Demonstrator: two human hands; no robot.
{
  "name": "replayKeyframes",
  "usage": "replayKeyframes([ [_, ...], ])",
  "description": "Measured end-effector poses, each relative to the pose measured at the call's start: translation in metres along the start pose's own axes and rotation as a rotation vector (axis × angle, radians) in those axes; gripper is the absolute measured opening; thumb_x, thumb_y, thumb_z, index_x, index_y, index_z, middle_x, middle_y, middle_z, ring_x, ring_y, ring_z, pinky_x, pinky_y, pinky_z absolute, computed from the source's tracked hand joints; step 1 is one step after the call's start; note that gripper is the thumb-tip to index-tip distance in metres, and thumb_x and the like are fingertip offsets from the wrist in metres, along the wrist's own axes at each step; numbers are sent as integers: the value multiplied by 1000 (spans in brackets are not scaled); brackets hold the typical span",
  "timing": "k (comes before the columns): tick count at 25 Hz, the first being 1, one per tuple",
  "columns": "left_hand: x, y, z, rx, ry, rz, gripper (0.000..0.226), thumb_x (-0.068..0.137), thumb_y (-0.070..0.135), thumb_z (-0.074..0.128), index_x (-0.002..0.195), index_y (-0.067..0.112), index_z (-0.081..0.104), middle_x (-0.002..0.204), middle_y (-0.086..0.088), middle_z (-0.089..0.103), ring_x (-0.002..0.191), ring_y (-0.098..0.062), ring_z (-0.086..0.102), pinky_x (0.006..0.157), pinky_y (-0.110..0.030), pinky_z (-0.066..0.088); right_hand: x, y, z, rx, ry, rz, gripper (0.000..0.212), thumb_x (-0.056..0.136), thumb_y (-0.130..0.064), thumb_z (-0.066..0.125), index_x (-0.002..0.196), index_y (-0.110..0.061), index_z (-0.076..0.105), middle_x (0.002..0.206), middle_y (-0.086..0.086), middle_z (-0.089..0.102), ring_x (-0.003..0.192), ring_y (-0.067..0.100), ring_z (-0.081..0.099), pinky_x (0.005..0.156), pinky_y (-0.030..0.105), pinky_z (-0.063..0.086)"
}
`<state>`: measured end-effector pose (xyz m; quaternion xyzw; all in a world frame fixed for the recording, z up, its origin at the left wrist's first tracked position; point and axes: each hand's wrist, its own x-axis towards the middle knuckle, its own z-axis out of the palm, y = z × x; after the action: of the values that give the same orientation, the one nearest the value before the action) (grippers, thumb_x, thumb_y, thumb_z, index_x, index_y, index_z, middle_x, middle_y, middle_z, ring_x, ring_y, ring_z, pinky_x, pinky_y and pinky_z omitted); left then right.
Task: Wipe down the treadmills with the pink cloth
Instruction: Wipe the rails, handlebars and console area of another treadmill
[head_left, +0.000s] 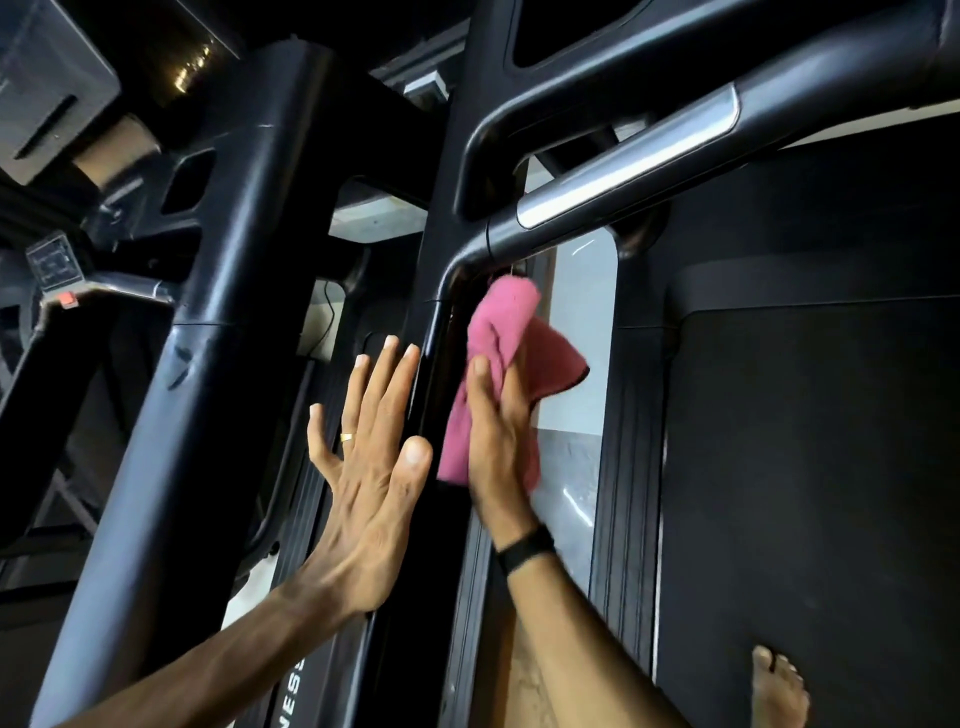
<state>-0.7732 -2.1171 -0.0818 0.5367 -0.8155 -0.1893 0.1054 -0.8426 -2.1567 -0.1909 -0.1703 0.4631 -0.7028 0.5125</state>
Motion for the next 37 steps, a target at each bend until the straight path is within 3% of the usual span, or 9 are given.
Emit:
replayKeyframes([
  [5,0,3,1,24,-2,-5,76,94,72,6,158,32,8,165,21,-5,151,-6,-16,113,-58,-23,59,-15,-4,34,48,58,47,104,-30,49,145,-8,47,128,-13,52,106,-28,46,97,0,32],
  [10,1,-1,0,114,21,29,73,95,70,6,158,32,9,165,19,-6,151,-6,-16,113,-53,-24,-35,-7,-10,27,83,139,24,106,-26,47,128,-36,48,123,-20,54,107,-26,50,92,0,34],
  [12,1,1,1,161,46,29,74,95,69,6,158,31,8,165,17,-5,151,-6,-16,113,-52,-24,-77,1,-12,12,105,194,26,105,-34,48,130,-37,52,126,-18,59,113,-20,53,98,8,39],
  [14,-1,4,0,196,93,15,74,94,66,6,158,29,7,165,15,-6,150,-4,-17,114,-53,-22,-109,-4,-15,-92,52,203,54,98,-55,49,148,-35,43,145,-9,53,130,-3,50,112,30,40],
  [16,-2,6,-1,196,113,15,78,92,71,0,159,29,4,165,15,-9,149,-3,-19,114,-50,-23,-136,-5,-14,-129,30,193,68,92,-64,51,153,-40,34,153,-13,45,134,-7,44,115,31,37],
  [21,-12,9,-4,121,295,-18,70,95,58,8,159,28,12,166,14,2,151,-4,-10,116,-46,-21,-166,-37,-3,-154,7,-35,57,95,-31,47,150,-32,35,159,-12,34,146,-1,28,124,33,23],
  [25,-61,-4,-21,-271,480,-259,64,91,56,9,153,44,11,163,24,8,149,4,-5,116,-44,-19,-97,-69,11,-940,-261,-416,57,102,-30,42,155,-37,24,168,0,8,155,21,-3,125,49,1],
  [28,-119,-18,-30,-188,359,-150,59,95,57,6,153,46,0,159,32,-2,147,6,-11,113,-40,-25,-58,-89,37,-1508,-326,-422,54,95,-22,51,149,-19,44,164,1,25,155,28,-2,121,61,-5],
  [37,-235,-49,-43,-379,340,-230,68,90,63,3,156,44,-2,162,28,4,147,8,-7,109,-34,-29,-191,-52,11,-1538,-450,-613,40,99,-20,39,134,-10,56,143,10,54,150,25,23,123,45,-9],
])
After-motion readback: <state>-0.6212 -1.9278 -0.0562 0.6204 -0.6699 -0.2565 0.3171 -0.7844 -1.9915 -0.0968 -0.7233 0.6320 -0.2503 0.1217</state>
